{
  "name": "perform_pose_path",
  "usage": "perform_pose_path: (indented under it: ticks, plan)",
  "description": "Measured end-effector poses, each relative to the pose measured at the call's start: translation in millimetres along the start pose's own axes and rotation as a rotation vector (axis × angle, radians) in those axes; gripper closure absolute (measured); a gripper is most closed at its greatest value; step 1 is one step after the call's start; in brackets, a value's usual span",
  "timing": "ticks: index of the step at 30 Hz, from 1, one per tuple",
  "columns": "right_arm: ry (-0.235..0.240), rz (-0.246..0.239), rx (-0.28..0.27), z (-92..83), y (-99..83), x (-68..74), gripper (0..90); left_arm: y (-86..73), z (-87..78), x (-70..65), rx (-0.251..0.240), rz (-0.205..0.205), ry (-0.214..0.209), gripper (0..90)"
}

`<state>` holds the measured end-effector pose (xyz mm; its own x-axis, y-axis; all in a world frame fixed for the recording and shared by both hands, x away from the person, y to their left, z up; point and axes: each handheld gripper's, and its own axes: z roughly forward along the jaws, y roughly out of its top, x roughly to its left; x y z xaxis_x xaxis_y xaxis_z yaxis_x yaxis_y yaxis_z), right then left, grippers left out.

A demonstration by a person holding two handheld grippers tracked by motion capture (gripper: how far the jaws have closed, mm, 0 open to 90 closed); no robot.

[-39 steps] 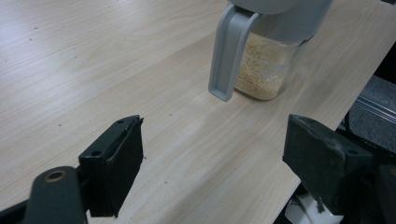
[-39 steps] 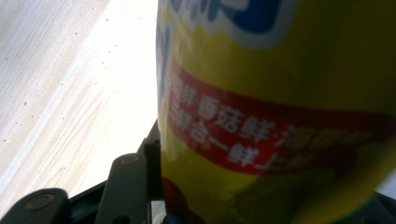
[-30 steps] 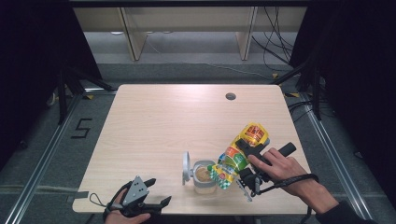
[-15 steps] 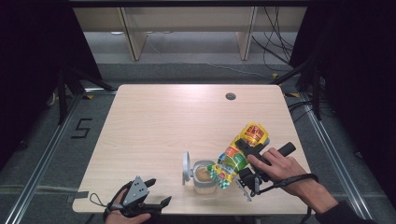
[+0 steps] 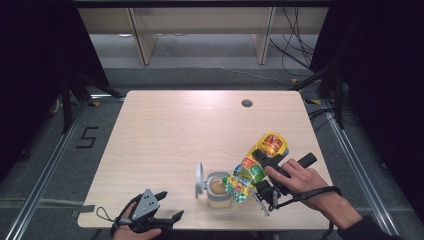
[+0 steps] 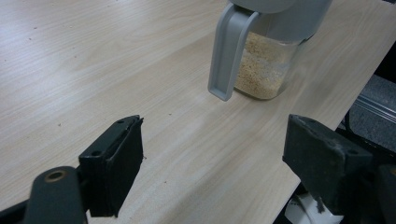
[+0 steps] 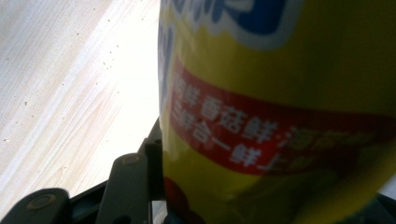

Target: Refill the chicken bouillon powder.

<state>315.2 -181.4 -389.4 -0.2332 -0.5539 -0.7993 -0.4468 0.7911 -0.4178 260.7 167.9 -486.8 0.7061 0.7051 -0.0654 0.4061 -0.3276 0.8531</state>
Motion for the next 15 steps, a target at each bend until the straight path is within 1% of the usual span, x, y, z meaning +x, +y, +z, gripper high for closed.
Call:
perform_pose_path:
  ticks: [1, 2, 3, 4, 5, 6, 7, 8, 9, 10, 11, 12, 13, 14, 15]
  plan:
    - [0.003, 0.007, 0.002, -0.3, 0.2, 0.5, 52.8, 0.4, -0.4, 1.4, 0.013, 0.023, 0.004, 19.3]
    - [-0.002, 0.007, 0.000, -0.1, 0.3, 0.8, 52.8, 0.1, 1.1, -0.9, -0.009, -0.007, -0.009, 19.4]
    - [0.000, 0.020, 0.004, 0.2, 0.2, 2.0, 52.8, 0.0, 1.5, -1.3, -0.014, -0.004, -0.007, 19.4]
    - [-0.001, 0.016, 0.003, 0.4, 0.2, 1.4, 52.8, 0.3, 1.3, -0.5, -0.013, 0.012, -0.009, 19.4]
    - [-0.003, 0.013, 0.002, 0.6, 0.2, 1.2, 52.8, 0.4, 1.2, 0.0, -0.013, 0.018, -0.009, 19.3]
    - [-0.007, -0.001, -0.001, 0.5, 0.5, -0.2, 52.8, 0.5, 1.0, 0.5, -0.012, 0.021, -0.009, 19.4]
    - [-0.001, 0.017, 0.004, 0.5, 0.4, 1.2, 52.8, 0.5, 0.8, 0.8, -0.009, 0.022, -0.008, 19.4]
    - [-0.006, -0.004, -0.003, 0.6, 0.6, -0.5, 52.8, 0.5, 0.1, 1.9, 0.002, 0.035, 0.000, 19.4]
    - [-0.008, -0.021, -0.014, 1.5, 0.5, -2.0, 52.8, 0.3, 0.1, 1.9, 0.003, 0.035, 0.001, 19.4]
    - [-0.014, -0.013, -0.008, 1.4, 0.3, -0.9, 52.9, 0.4, 0.2, 1.9, 0.003, 0.036, 0.000, 19.4]
    - [-0.001, 0.009, 0.011, 0.0, 0.2, 0.6, 52.8, 0.4, 0.6, 1.1, -0.004, 0.028, -0.003, 19.4]
    - [-0.006, -0.006, 0.000, 0.9, -0.1, -0.4, 52.8, 0.4, 1.0, 0.5, -0.012, 0.021, -0.006, 19.4]
    - [0.002, 0.003, 0.002, 1.0, -0.4, 0.2, 52.8, 0.4, 0.7, 0.9, -0.007, 0.025, -0.004, 19.4]
    - [-0.001, -0.005, 0.003, 0.3, -0.4, -0.4, 52.9, 0.4, 0.1, 1.8, 0.003, 0.035, 0.001, 19.4]
    - [-0.001, -0.015, -0.004, 0.5, -0.6, -1.1, 52.9, 0.4, 0.1, 1.9, 0.003, 0.036, 0.001, 19.4]
